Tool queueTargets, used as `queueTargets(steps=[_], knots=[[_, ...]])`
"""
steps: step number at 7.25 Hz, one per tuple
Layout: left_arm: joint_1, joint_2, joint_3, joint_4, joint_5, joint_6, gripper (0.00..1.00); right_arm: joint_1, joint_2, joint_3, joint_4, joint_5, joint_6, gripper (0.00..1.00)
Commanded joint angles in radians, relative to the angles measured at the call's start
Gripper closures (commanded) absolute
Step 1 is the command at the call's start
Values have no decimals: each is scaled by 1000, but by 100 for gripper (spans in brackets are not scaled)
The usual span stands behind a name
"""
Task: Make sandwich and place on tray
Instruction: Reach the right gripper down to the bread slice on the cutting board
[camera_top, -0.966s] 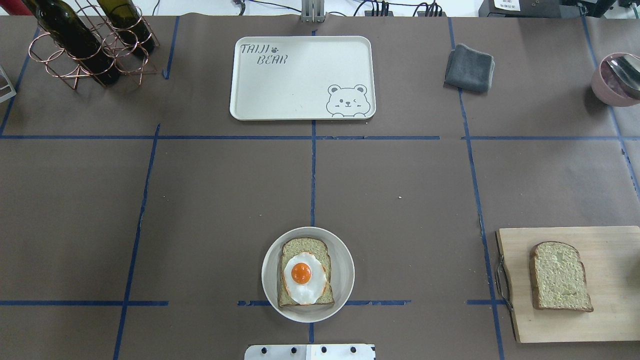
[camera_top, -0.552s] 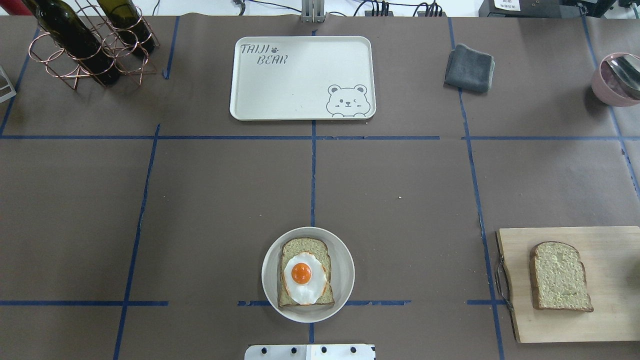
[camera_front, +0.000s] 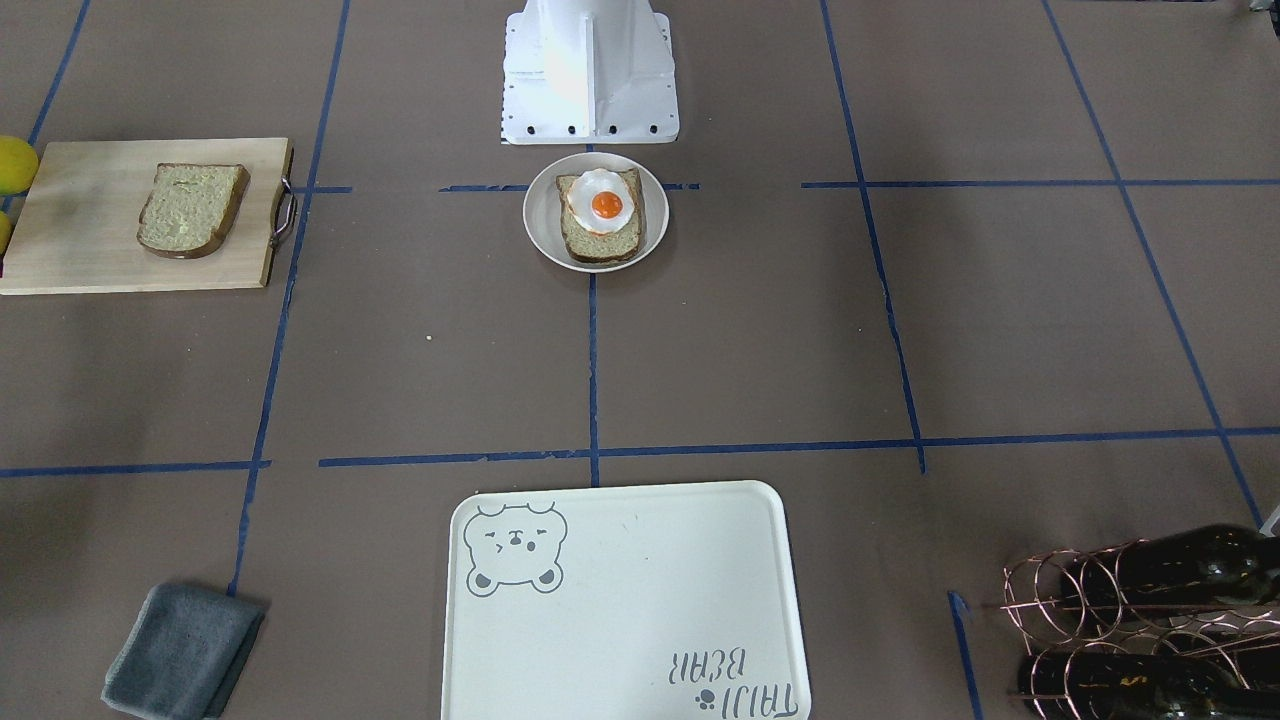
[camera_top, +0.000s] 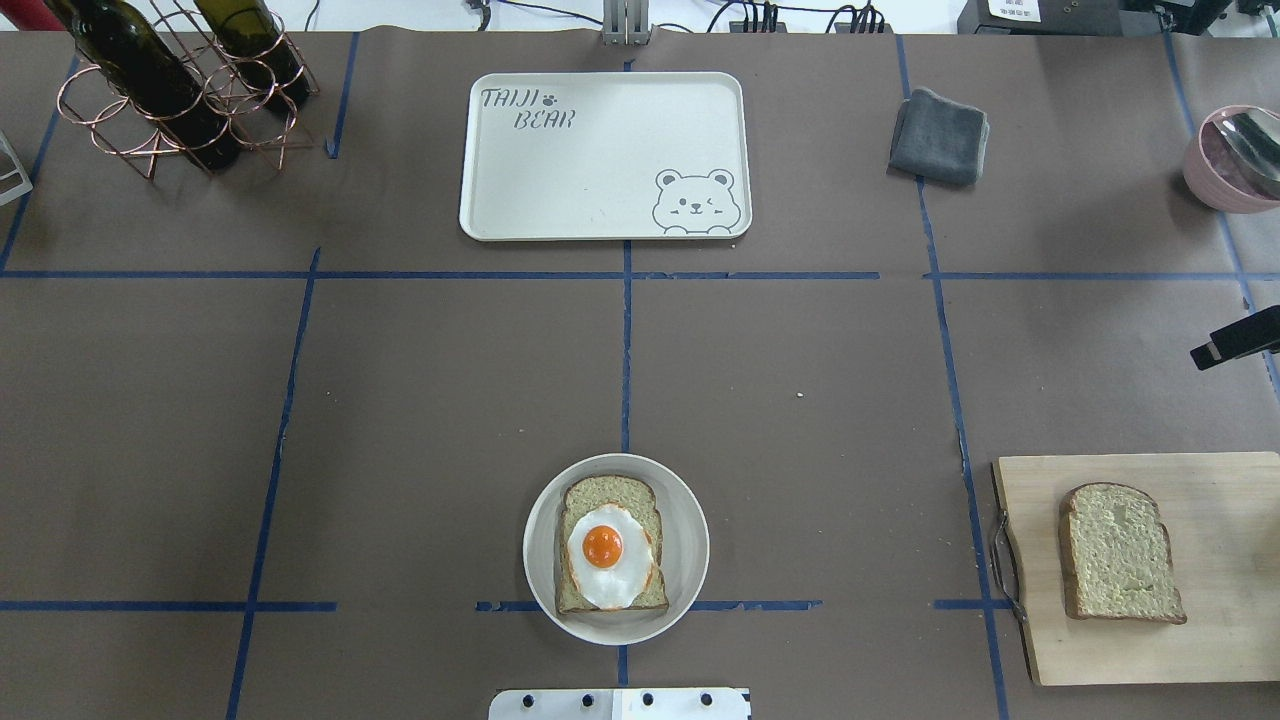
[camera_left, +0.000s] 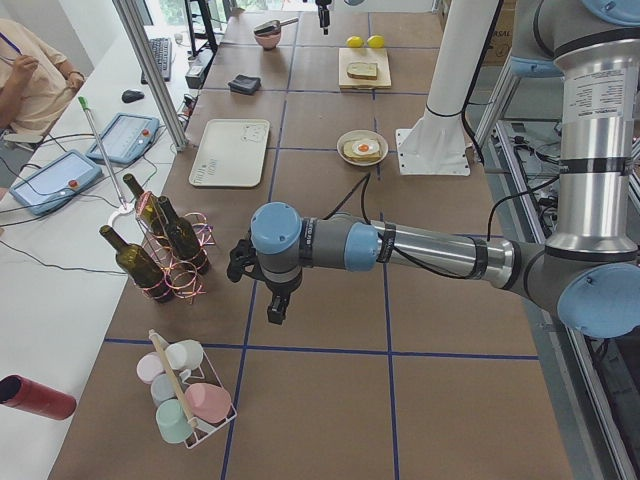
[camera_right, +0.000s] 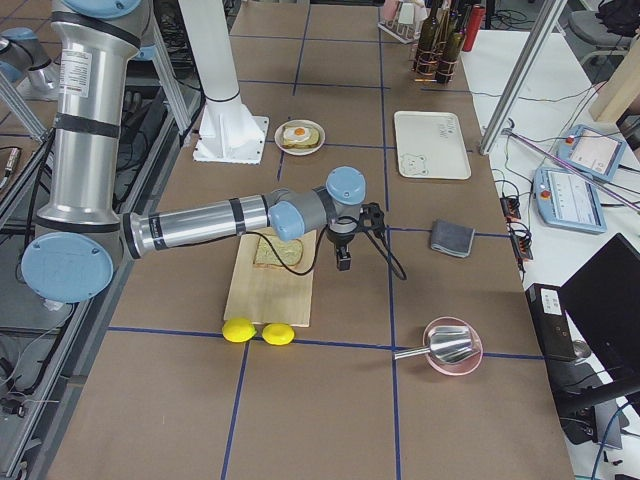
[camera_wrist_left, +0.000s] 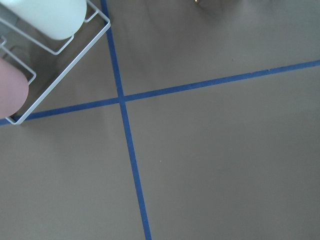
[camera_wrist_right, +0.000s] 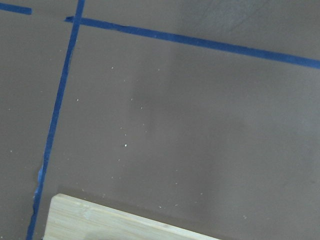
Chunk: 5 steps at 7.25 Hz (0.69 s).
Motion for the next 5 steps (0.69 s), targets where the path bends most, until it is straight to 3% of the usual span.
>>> queueTargets(steps=[1,3,5], knots=[[1,1,0,-39,-2,-3,0,-160,-133,2,373,-46,445,0],[1,1,-1,-39,-4,-3,0,-332,-247,0,585,-187,701,5],[1,1,-3,-39,-4,-5,0,-419,-279,-16,638,-226,813,12]])
